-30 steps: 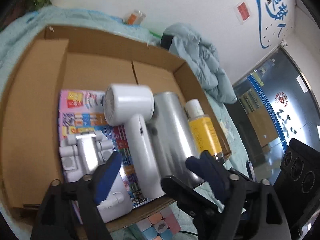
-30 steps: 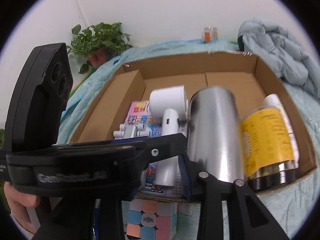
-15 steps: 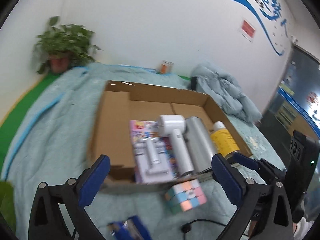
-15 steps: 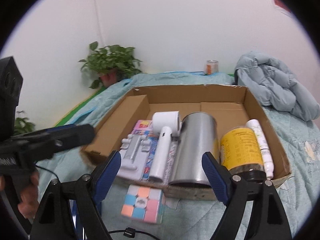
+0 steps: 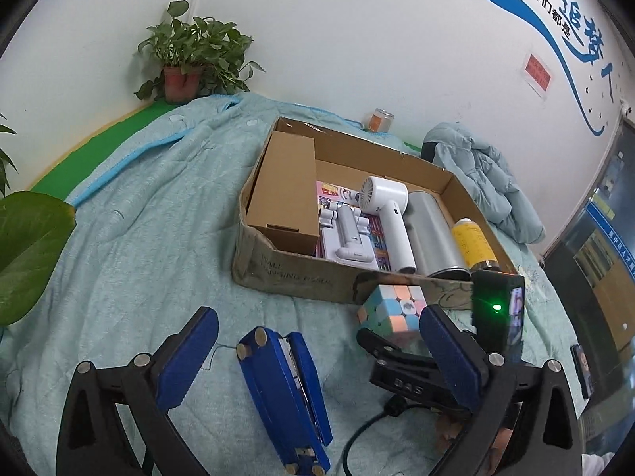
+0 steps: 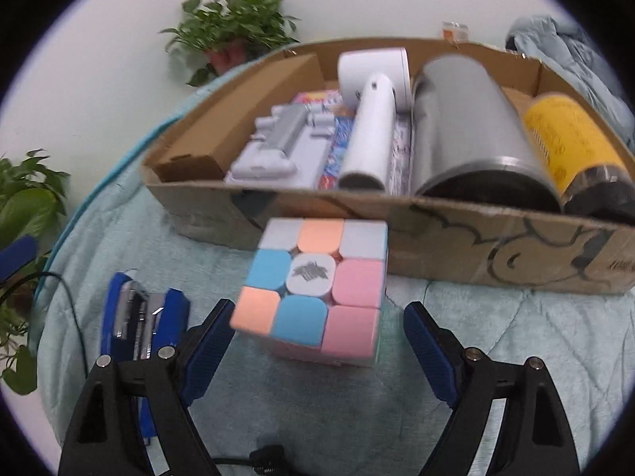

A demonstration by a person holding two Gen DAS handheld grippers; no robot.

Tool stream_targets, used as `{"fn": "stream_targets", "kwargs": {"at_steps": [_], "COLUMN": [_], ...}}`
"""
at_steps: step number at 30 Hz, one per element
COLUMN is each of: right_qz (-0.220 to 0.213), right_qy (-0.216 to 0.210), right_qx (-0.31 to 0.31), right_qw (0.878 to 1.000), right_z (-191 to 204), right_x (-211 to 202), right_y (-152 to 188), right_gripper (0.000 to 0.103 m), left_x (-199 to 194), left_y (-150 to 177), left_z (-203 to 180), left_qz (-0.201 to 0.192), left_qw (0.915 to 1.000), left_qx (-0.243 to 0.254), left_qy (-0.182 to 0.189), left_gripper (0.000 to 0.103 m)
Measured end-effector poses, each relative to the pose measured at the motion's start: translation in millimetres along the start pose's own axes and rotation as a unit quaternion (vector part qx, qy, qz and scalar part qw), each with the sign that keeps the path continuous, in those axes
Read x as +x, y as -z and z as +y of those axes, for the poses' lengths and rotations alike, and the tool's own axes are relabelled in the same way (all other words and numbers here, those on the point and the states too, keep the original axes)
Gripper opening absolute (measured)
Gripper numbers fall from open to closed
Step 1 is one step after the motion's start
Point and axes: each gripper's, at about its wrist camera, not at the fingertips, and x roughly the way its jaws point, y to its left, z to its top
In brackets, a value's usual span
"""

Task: Organize rigid objects
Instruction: 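Grasp the pastel Rubik's cube with the right tool and lift it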

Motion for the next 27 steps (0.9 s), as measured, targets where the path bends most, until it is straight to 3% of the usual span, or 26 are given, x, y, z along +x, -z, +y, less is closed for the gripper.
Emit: {"fn": "stream_targets", "kwargs": {"at_steps": [1,5,10,14,17,21,23,27], "right_qz": [-0.001,-0.012,-0.005,0.012,0.019,0.033,0.034,0.029], "right_qy": [0.008,0.019,-0.006,-0.054,-0.070,-0.097,-0.113,-0.129], "right_qx": [0.004,-0.003,0.012,0.051,0.079,0.150,0.183,0.221], "right_qw": [1.000,1.000,1.000,0.997,0.994,0.983,0.976,0.966], "right_z": [0.8,4.3,-9.2,-35.6,-56.1,-81.9,-86.1,-87.7], "right_x": [1.9,-1.7,-22.6,-55.7,-82.2,-103.9,-109.5,-111.0], "right_y": [1.0,5.9,24.6,57.1,85.4,113.5,120.2,125.7], "right_gripper": [0.084,0.061,0.058,0.058,0.058,0.057,0.057,0.057], "left_x": [0.0,3.5,13.6,28.5,38.5,50.4,59.4,62.5], "left_y": [0.9,2.9,12.0,37.5,59.6,79.7,89.7,94.5], "left_z": [-1.8,-7.0,-22.1,-47.1,-74.0,-107.0,-120.1,-134.3], "left_qz": [0.002,0.018,0.056,0.122,0.168,0.199,0.233,0.246], "left_qw": [1.0000,0.9994,0.9950,0.9821,0.9664,0.9578,0.9488,0.9447], "left_qx": [0.000,-0.002,-0.006,-0.010,-0.005,0.019,0.020,0.022], "left_qy": [0.001,0.029,0.082,0.143,0.195,0.206,0.213,0.215], "left_gripper": [0.102,0.102,0.102,0.102,0.102,0.102,0.102,0.101]}}
